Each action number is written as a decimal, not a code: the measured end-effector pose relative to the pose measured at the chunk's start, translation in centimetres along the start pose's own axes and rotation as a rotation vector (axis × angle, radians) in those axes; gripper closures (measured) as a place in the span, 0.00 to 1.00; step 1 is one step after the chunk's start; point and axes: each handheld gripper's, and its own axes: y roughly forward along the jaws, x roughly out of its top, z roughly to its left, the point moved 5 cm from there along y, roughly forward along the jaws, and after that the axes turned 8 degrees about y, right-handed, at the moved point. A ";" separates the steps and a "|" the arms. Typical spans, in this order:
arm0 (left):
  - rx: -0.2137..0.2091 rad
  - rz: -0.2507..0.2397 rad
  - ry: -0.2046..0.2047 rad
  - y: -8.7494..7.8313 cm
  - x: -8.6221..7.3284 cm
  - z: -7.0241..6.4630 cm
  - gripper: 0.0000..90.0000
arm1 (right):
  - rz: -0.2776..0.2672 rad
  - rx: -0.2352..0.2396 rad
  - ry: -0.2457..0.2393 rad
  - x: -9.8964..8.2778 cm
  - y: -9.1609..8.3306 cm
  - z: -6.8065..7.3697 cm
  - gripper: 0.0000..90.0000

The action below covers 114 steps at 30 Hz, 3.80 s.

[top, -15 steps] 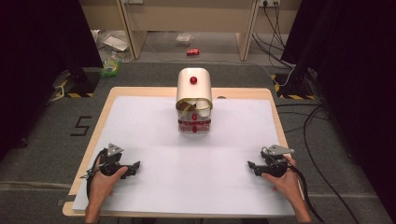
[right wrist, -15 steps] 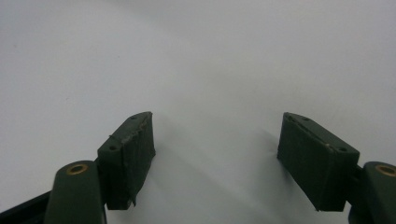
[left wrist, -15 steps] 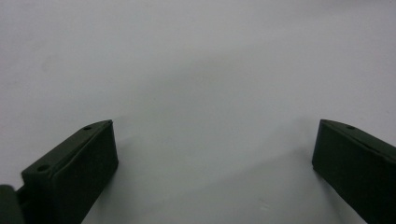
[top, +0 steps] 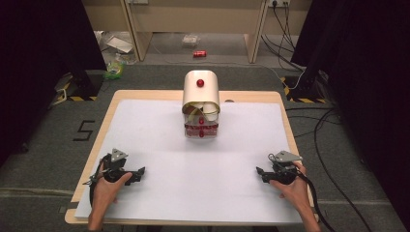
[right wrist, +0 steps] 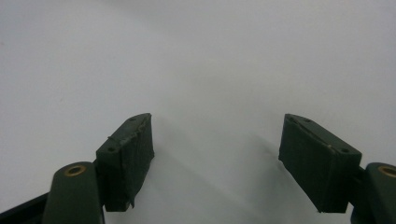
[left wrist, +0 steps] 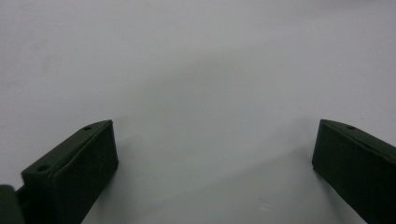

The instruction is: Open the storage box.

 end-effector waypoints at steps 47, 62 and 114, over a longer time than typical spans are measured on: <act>-0.003 -0.003 -0.003 0.0 0.0 0.0 0.00 | -0.300 -0.012 0.060 9.5 4.0 11.9 0.43; -0.004 -0.003 -0.004 0.0 0.0 0.0 0.00 | -0.338 -0.044 0.090 10.4 6.5 13.7 0.53; -0.004 -0.005 -0.005 0.0 0.0 0.0 0.00 | -0.412 -0.160 0.216 11.7 11.3 18.1 0.70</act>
